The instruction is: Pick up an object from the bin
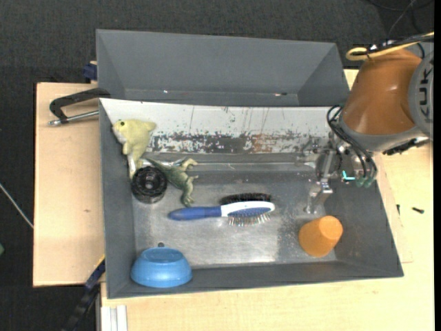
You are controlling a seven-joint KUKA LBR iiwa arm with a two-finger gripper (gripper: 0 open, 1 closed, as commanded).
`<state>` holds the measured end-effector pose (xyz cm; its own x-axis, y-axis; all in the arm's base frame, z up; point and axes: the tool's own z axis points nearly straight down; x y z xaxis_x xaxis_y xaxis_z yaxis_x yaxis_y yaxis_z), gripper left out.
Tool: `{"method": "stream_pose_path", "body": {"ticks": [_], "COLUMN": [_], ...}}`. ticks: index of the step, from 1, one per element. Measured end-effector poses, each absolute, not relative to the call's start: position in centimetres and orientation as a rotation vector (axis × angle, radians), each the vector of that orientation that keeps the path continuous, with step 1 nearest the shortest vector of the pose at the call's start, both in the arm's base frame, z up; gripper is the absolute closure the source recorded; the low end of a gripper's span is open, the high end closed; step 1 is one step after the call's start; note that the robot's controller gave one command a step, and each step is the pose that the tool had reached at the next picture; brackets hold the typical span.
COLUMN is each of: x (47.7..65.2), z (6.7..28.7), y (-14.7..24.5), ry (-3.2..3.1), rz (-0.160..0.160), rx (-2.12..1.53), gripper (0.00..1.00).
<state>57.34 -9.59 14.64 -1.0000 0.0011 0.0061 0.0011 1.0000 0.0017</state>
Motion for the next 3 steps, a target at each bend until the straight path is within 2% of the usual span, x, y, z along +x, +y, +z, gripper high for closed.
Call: {"method": "stream_pose_path", "body": {"ticks": [1,2,3], "x": [58.5,57.0,56.2], "z": [7.0,10.3,10.0], "y": [-1.1,6.2,9.6], "ry": [-3.15,-3.145,-3.129], "rz": [0.002,0.008,0.03], "rx": [-0.002,0.085,0.213], "gripper": [0.0,0.0,0.0]}}
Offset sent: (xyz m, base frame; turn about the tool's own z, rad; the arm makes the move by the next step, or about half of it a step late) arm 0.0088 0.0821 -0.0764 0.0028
